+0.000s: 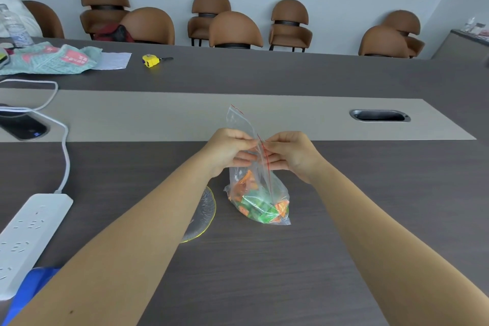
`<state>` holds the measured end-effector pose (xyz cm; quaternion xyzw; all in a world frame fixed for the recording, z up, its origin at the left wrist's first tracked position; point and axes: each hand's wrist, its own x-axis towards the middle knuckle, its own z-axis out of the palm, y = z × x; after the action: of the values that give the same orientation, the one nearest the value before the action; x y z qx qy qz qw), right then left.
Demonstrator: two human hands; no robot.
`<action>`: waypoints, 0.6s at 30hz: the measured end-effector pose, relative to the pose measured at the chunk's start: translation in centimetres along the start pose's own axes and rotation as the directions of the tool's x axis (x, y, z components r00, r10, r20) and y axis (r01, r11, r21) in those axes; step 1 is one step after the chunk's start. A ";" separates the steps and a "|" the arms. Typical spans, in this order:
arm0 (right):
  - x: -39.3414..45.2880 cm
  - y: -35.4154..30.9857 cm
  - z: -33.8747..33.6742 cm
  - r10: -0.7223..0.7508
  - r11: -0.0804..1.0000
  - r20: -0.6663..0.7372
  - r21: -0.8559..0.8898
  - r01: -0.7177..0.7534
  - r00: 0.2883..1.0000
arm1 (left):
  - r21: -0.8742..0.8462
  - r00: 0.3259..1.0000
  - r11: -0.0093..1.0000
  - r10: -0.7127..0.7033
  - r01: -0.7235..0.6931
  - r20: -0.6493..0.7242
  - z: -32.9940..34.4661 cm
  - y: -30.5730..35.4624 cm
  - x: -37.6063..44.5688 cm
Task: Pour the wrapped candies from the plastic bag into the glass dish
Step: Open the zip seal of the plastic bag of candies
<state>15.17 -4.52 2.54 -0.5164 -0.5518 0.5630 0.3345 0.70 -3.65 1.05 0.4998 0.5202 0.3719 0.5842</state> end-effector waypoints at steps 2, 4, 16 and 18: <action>0.1 -0.2 -0.1 -0.009 1.000 -0.012 0.016 0.009 1.000 | -0.007 1.000 1.000 0.020 -0.020 0.003 0.2 0.3 0.2; 0.3 -0.5 -0.3 -0.018 0.999 -0.026 0.040 0.019 1.000 | -0.016 0.999 0.999 0.044 -0.044 0.000 0.5 0.5 0.5; 0.8 -1.1 -4.0 -0.098 0.994 -0.435 -0.094 0.063 0.895 | -0.108 0.965 0.994 -0.014 -0.015 -0.263 -3.6 0.7 1.4; 0.6 -1.2 -3.9 -0.081 0.996 -0.435 0.005 0.092 0.897 | -0.144 0.943 0.990 -0.039 -0.009 -0.331 -4.3 0.5 1.7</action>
<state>18.49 -2.71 4.15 -0.5994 -0.4785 0.4255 0.4803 -3.19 -1.04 1.36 0.3824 0.5870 0.4830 0.5253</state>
